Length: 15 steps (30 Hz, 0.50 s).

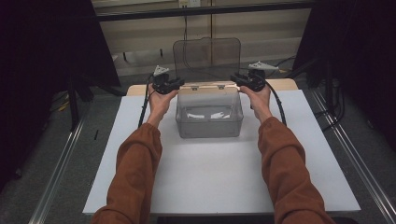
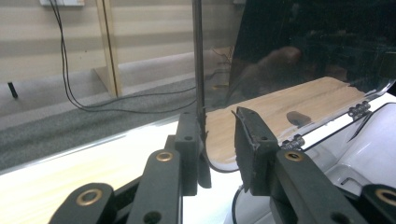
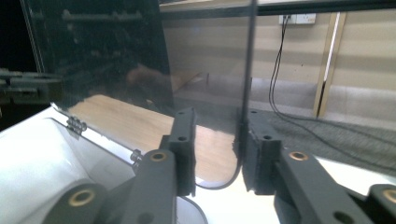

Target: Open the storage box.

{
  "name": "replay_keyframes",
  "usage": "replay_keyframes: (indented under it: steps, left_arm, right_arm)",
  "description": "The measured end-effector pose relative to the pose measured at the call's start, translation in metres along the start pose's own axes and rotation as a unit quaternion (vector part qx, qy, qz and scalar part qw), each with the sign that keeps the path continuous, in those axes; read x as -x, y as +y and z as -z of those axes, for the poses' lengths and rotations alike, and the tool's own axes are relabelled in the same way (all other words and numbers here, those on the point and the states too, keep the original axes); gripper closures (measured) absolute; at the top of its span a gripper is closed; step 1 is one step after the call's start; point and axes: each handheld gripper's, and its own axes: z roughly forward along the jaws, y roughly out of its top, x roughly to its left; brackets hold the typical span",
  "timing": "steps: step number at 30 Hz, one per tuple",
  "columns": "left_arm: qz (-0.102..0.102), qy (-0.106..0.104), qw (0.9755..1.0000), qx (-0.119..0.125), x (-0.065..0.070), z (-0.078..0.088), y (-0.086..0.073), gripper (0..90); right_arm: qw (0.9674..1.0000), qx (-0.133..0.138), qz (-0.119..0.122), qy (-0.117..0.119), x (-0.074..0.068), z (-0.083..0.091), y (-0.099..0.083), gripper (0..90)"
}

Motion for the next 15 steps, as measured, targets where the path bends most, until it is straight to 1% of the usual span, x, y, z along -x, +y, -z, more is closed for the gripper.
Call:
replay_keyframes:
  steps: [1, 3, 6, 9, 11, 14, 15]
  left_arm:
    - [0.006, -0.001, 1.0000, 0.000, 0.0002, -0.0003, 0.0005, 72.0]
    - [0.008, -0.001, 1.0000, -0.004, -0.0004, -0.0004, 0.0015, 72.1]
    - [0.014, -0.001, 0.9998, -0.010, -0.0015, -0.0008, 0.0024, 72.2]
    - [0.015, -0.001, 0.9998, -0.014, -0.0017, -0.0010, 0.0033, 72.2]
    - [0.017, 0.002, 0.9997, -0.016, -0.0010, -0.0012, 0.0040, 72.1]
    - [0.019, 0.006, 0.9996, -0.022, -0.0006, -0.0019, 0.0054, 71.6]
    - [0.025, 0.005, 0.9994, -0.022, -0.0005, -0.0023, 0.0054, 71.4]
  right_arm:
    - [1.0000, -0.001, -0.008, 0.002, 0.0012, 0.0001, 0.0001, 72.5]
    - [0.9997, -0.003, -0.024, 0.002, 0.0026, -0.0006, 0.0005, 72.8]
    - [0.9996, -0.009, -0.028, 0.002, 0.0033, -0.0014, 0.0021, 72.9]
    - [0.9994, -0.015, -0.031, 0.000, 0.0033, -0.0019, 0.0035, 72.9]
    - [0.9990, -0.016, -0.041, -0.001, 0.0034, -0.0021, 0.0036, 72.9]
    - [0.9986, -0.017, -0.049, -0.004, 0.0033, -0.0030, 0.0037, 72.8]
    - [0.9985, -0.018, -0.050, -0.007, 0.0030, -0.0035, 0.0039, 72.7]
